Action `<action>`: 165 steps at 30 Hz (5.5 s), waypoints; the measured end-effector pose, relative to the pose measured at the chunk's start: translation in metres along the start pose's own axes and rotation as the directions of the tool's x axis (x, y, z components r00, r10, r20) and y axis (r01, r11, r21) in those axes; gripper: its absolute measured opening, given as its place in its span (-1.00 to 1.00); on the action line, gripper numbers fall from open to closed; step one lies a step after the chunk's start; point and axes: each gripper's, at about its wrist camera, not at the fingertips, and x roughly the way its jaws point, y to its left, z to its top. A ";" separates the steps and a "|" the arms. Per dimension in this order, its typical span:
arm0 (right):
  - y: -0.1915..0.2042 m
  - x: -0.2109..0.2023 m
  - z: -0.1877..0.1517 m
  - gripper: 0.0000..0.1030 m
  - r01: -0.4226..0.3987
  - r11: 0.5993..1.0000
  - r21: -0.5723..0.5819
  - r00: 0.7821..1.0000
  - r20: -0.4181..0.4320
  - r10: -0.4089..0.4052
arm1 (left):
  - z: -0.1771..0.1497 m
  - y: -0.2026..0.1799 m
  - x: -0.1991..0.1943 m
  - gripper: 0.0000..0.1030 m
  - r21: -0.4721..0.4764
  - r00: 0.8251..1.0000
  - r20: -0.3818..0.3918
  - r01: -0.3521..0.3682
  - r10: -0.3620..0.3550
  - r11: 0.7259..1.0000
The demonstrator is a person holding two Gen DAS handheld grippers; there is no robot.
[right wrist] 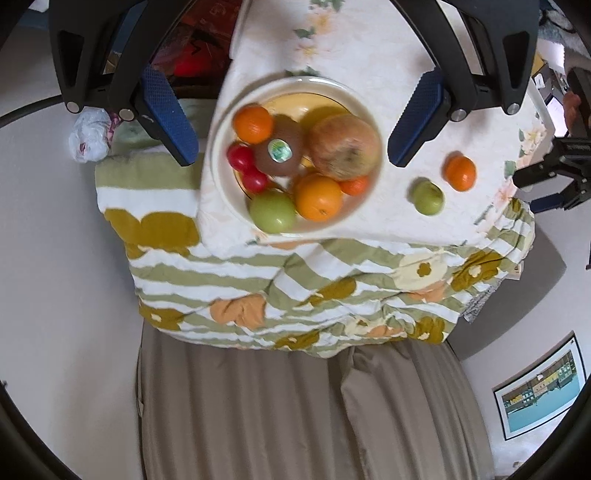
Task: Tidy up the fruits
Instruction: 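Grasp the large orange with the left gripper while the right gripper grasps the small green apple, then carry the orange into the bowl with the left gripper and release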
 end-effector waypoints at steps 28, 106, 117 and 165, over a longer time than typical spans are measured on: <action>0.132 0.066 0.030 0.99 0.051 0.999 -0.005 0.991 -0.121 -0.051 | 0.001 0.087 0.049 1.00 0.157 0.975 -0.110 0.210 -0.194 0.965; 0.189 0.135 0.037 -0.05 0.008 0.993 0.117 0.987 -0.159 0.011 | 0.039 0.138 0.096 0.28 0.187 0.959 -0.120 0.275 -0.256 0.943; 0.119 0.078 0.035 -0.05 0.020 0.992 0.123 0.993 -0.116 -0.006 | 0.066 0.072 0.062 0.28 0.165 0.965 -0.045 0.262 -0.258 0.951; -0.100 0.039 -0.002 -0.05 0.031 0.989 0.148 0.993 -0.119 -0.014 | 0.072 -0.208 0.144 1.00 0.273 0.960 -0.102 0.279 -0.261 0.921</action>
